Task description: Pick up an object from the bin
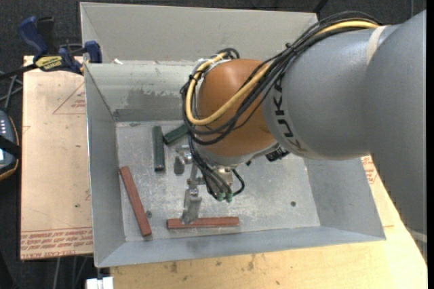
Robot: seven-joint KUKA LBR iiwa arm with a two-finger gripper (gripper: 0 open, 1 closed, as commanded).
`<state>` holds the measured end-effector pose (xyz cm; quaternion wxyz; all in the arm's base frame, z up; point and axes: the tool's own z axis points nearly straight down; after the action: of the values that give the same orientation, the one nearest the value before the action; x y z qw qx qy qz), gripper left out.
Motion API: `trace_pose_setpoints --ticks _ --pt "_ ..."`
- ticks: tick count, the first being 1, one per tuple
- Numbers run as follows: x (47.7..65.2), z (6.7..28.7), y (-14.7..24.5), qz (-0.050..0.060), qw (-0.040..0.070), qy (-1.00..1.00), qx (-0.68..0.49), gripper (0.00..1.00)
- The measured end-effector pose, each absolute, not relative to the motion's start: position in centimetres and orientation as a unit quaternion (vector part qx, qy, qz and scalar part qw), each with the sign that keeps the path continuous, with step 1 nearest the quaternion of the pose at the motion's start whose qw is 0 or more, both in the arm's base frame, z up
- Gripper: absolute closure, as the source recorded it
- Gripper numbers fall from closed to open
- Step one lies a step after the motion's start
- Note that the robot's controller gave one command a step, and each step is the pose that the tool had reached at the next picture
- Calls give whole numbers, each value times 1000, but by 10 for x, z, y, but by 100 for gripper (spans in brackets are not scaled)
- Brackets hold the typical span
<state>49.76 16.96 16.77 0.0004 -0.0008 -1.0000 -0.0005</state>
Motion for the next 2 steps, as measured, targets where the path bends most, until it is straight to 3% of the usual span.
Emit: trace_pose_setpoints --ticks 1,2 --pt "491 149 159 -2 -3 -998 61 0" --pt "483 103 145 0 0 -990 139 0"
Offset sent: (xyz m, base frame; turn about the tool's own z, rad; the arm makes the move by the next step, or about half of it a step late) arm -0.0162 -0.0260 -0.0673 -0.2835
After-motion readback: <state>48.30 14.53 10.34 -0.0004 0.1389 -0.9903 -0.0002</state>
